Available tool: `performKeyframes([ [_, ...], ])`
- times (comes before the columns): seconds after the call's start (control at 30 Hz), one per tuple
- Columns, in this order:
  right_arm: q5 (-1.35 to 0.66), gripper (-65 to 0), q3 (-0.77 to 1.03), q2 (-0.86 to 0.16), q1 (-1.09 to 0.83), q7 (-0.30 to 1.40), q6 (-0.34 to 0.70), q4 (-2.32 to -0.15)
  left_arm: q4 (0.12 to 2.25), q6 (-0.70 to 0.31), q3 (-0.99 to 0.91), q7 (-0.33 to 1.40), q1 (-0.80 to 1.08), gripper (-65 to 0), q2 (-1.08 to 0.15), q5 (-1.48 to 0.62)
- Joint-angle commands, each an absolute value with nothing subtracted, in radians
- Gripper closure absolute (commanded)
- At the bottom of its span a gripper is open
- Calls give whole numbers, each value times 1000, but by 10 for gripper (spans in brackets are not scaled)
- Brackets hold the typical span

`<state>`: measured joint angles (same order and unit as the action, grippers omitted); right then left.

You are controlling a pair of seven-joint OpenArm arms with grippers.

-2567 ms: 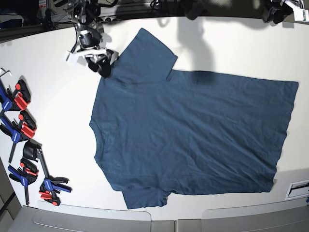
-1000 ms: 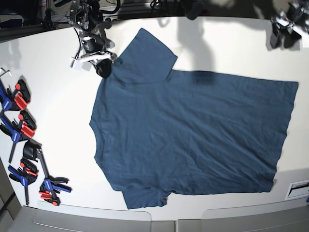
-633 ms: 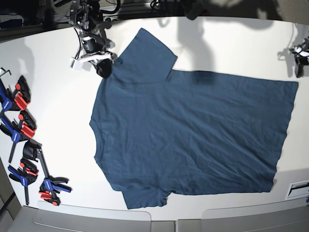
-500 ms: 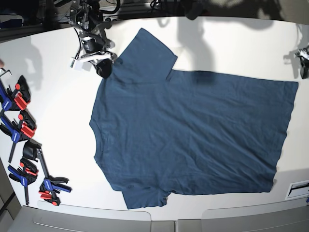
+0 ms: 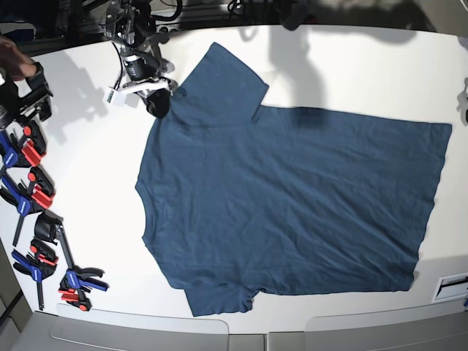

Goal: Fold the T-shirt properly
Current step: 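Move the left gripper to the hem corner and grasp it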

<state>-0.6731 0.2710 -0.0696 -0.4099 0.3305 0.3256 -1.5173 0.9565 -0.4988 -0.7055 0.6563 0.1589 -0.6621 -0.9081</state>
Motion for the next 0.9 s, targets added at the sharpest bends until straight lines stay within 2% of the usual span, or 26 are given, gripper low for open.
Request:
performKeyframes([
  [0.0, -679, 0, 274, -75, -408, 318, 341, -1529, 944, -508, -712, 646, 134, -322, -696, -929],
  [0.13, -679, 0, 274, -75, -408, 323, 341, -1529, 868, -509, -687, 665, 73, -322, -696, -948],
  [0.47, -649, 0, 274, -75, -408, 322, 340, -1529, 848, -509, -454, 667, -14, -322, -684, -903],
  [0.87, -650, 0, 274, -75, -408, 323, 341, -1529, 848, -509, -437, 811, -17, -322, -674, -891],
])
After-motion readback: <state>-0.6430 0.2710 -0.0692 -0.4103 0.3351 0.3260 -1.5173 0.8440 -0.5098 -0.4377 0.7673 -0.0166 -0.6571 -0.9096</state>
